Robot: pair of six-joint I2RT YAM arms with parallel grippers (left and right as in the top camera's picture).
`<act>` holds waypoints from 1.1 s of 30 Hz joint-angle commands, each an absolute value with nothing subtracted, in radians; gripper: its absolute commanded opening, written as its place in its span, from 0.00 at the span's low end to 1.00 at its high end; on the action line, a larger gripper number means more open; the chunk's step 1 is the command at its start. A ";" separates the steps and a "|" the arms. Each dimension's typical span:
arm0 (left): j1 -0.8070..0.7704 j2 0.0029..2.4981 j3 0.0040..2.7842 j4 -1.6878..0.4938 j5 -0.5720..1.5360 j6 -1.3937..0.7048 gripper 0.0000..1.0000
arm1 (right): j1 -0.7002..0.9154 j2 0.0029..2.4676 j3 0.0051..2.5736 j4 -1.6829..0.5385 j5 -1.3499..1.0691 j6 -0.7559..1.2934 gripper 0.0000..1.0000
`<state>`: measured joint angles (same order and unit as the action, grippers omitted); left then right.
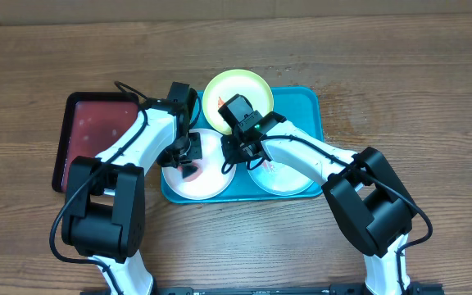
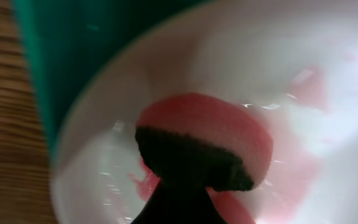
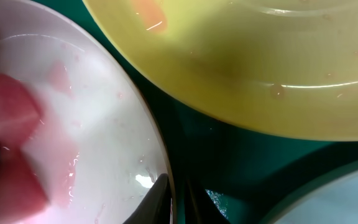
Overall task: Clean dirty plates on tray and stack at the side
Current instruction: 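Scrub the white plate with the sponge while the right gripper holds it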
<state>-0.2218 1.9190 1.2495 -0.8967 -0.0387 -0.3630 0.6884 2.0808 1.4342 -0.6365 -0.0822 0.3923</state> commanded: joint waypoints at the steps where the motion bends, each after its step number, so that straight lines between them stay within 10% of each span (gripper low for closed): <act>1: -0.215 1.926 1.259 -0.906 -0.347 -0.356 0.04 | 0.688 2.088 1.428 -0.633 -0.075 0.397 0.10; 8: -0.215 1.926 1.359 -0.975 -0.348 -0.355 0.04 | 0.688 2.088 1.428 -0.630 -0.075 0.397 0.10; 18: -0.216 1.926 1.347 -0.870 0.294 -0.292 0.04 | 0.688 2.088 1.428 -0.621 -0.075 0.397 0.10; 33: -0.215 1.926 1.207 -0.841 -0.201 -0.296 0.04 | 0.688 2.088 1.428 -0.615 -0.075 0.397 0.10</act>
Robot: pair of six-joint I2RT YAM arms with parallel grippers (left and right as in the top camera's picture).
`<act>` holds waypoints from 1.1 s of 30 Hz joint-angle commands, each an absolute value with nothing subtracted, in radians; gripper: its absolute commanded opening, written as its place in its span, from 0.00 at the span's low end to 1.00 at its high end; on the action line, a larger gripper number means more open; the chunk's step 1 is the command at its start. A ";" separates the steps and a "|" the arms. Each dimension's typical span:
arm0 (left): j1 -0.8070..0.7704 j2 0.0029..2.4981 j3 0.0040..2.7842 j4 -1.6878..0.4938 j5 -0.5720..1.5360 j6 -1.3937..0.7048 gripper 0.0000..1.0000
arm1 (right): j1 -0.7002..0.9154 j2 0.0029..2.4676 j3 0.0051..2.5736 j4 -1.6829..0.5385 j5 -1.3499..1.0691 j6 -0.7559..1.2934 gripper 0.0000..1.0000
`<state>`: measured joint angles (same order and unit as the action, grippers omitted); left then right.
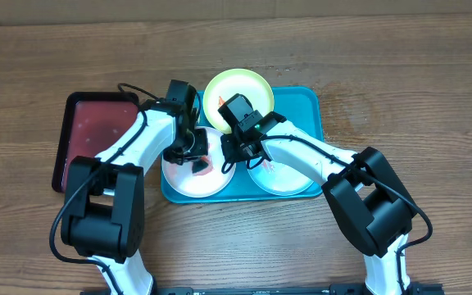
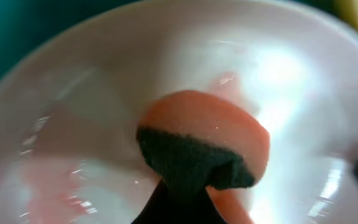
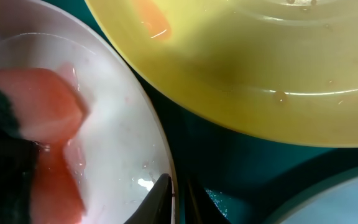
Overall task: Clean dirty plates on tray and stack at the side
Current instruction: 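Scrub the white plate with the sponge while the right gripper holds it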
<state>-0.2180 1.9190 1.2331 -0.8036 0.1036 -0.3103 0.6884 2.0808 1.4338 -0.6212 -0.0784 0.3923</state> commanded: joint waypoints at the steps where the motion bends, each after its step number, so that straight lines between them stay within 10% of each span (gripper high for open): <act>1: -0.215 1.926 1.207 -0.852 -0.261 -0.296 0.04 | 0.688 2.088 1.428 -0.614 -0.075 0.397 0.10; 10: -0.215 1.920 1.291 -0.940 -0.387 -0.295 0.04 | 0.688 2.088 1.428 -0.614 -0.075 0.397 0.10; 21: -0.216 1.924 1.362 -0.796 0.310 -0.292 0.04 | 0.688 2.088 1.428 -0.615 -0.075 0.396 0.10; 33: -0.216 2.058 1.360 -0.880 0.054 -0.292 0.04 | 0.688 2.088 1.428 -0.611 -0.075 0.396 0.10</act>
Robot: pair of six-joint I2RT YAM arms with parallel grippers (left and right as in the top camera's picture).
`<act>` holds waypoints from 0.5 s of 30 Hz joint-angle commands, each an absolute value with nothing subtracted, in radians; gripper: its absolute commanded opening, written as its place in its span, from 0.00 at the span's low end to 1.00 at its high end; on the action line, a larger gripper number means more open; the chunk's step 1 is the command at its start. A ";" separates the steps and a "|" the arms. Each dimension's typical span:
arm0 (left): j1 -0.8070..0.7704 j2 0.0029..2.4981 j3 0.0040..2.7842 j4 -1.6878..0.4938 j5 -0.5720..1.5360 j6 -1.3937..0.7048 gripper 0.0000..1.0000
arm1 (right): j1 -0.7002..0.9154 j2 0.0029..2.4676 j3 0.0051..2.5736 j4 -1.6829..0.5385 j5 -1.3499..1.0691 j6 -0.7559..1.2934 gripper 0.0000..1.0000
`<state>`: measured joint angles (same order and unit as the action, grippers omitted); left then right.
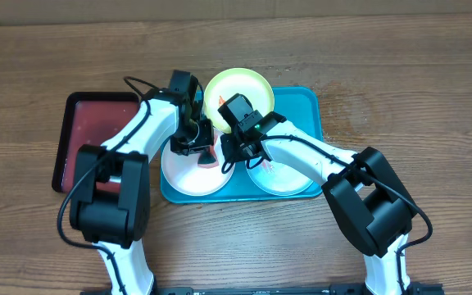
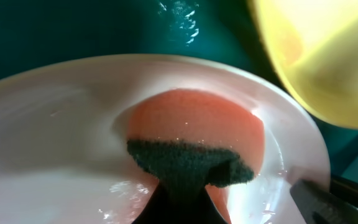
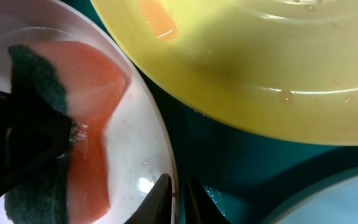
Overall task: Clean dirty plates on tray and stack at the side
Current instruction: 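Scrub the white plate with the sponge while the right gripper holds it, then lift the white plate with the right gripper and place it right of the tray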
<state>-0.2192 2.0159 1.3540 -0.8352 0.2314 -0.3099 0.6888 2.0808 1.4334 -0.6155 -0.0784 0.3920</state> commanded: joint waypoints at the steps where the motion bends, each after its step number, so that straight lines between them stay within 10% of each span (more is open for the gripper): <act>1: -0.216 2.059 1.360 -0.896 -0.013 -0.294 0.04 | 0.688 2.088 1.428 -0.611 -0.075 0.396 0.10; 8: -0.216 2.046 1.429 -1.107 -0.476 -0.454 0.04 | 0.688 2.088 1.428 -0.611 -0.067 0.393 0.10; 15: -0.215 2.033 1.575 -1.255 -0.498 -0.550 0.04 | 0.688 2.087 1.436 -0.616 -0.061 0.393 0.07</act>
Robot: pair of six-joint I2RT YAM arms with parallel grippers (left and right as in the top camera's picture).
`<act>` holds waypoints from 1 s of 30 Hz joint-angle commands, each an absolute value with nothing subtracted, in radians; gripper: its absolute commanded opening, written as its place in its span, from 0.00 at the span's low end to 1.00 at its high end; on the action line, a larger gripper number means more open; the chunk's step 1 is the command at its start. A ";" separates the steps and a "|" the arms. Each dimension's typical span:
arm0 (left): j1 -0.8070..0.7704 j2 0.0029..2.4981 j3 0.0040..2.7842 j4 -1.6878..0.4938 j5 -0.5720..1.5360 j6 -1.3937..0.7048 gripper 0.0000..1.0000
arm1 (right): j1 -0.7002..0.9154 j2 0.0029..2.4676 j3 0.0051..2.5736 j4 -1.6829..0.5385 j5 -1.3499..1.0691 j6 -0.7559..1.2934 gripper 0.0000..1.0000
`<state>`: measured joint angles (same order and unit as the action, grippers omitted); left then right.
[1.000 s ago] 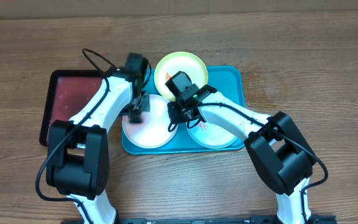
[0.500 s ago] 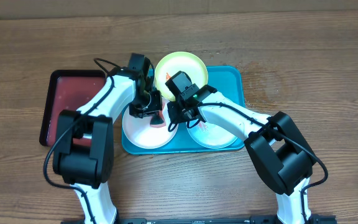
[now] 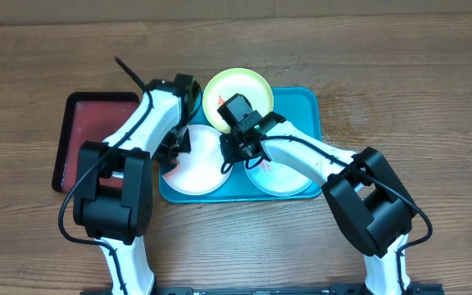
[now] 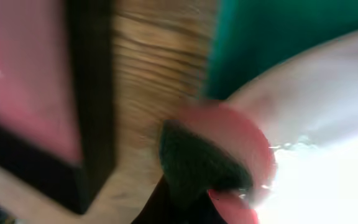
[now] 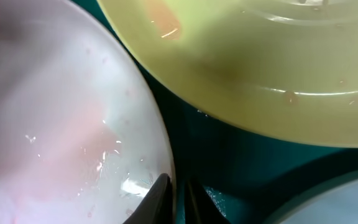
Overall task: Clean dirty plates on tray and stack at the side
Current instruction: 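Lift the white plate with the right gripper and place it right of the tray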
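A white plate (image 3: 197, 170) smeared with pink lies at the left of the teal tray (image 3: 306, 106). My right gripper (image 3: 228, 161) is shut on the plate's right rim (image 5: 166, 163). My left gripper (image 3: 170, 151) is shut on a pink and dark green sponge (image 4: 219, 155) at the plate's left edge (image 4: 303, 112), over the tray's left border. A yellow-green plate (image 3: 237, 94) with an orange smear (image 5: 166, 22) leans at the tray's back. A second white plate (image 3: 285, 177) lies at the tray's right.
A dark tray with a pink inside (image 3: 88, 135) sits on the wooden table (image 3: 408, 82) to the left of the teal tray. In the left wrist view its dark wall (image 4: 95, 93) stands close beside the sponge.
My left gripper with the sponge has moved from the plate's upper right part to its left edge. The right gripper still holds the rim.
The sponge stood on the left part of the white plate while my right gripper held its rim. It was then near the plate's middle, then at the upper right close to the right gripper, and is now at the left edge.
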<state>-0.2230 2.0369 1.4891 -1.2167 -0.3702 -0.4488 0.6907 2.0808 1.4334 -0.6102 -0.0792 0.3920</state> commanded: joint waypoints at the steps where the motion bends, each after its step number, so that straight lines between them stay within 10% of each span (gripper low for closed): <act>1: -0.212 2.024 1.592 -1.264 -0.497 -0.566 0.04 | 0.688 2.087 1.444 -0.622 -0.062 0.393 0.04; 13: 0.021 1.776 1.632 -1.232 -0.239 -0.569 0.04 | 0.731 2.007 1.646 -0.765 -0.013 0.330 0.04; 30: 0.321 1.795 1.525 -1.192 0.019 -0.504 0.04 | 0.999 1.969 2.001 -1.151 1.076 0.138 0.04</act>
